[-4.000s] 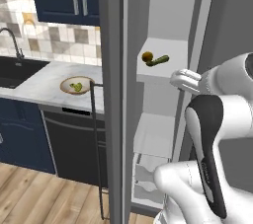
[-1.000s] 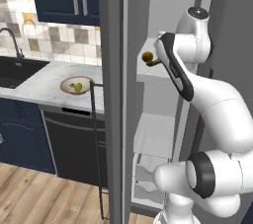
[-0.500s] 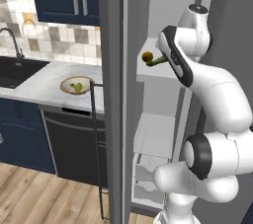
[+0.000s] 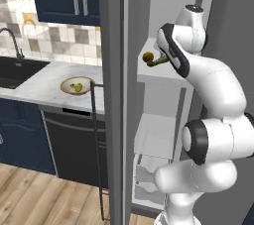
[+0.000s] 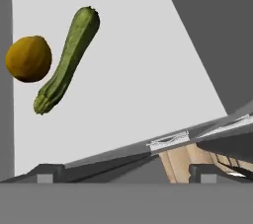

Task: Take the squash, broccoli, and lemon from the freezer and place them in the bowl on the counter.

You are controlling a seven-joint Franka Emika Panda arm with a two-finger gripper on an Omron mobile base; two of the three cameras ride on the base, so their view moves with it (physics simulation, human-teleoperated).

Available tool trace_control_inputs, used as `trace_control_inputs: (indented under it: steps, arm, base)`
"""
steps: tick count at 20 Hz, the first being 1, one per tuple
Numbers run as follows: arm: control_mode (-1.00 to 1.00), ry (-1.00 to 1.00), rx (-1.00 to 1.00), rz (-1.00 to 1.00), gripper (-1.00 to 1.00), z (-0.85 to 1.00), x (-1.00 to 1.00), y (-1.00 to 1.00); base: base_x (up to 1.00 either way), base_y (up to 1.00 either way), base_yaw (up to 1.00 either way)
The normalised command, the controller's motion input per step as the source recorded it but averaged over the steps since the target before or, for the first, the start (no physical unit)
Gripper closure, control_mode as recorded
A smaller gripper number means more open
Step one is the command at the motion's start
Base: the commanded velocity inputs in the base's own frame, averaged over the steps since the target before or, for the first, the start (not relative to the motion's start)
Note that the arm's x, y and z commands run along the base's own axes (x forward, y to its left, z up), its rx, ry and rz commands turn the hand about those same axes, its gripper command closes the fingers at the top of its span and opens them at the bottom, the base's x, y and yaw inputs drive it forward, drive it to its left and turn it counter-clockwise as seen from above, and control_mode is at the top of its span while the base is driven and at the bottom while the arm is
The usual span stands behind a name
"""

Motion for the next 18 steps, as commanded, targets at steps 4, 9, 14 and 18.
trace_control_inputs:
  steps: [4,9,14,18]
  arm:
    - [-1.0,0.04,0.0,-0.08,-1.0,-0.05,0.36,0.01]
    - [-1.0,0.0,0.0,-0.07,-1.0,-0.05,0.25,0.0]
    - [-1.0,0.0,0.02,-0.13,-1.0,0.0,0.22,-0.03]
    - [-1.0,0.1,0.04,-0.13,-1.0,-0.05,0.18,-0.21]
  base:
    - [0.0,0.0,0.0]
    - [0.0,0.0,0.0]
    - [0.0,0.0,0.0]
    - [0.0,0.0,0.0]
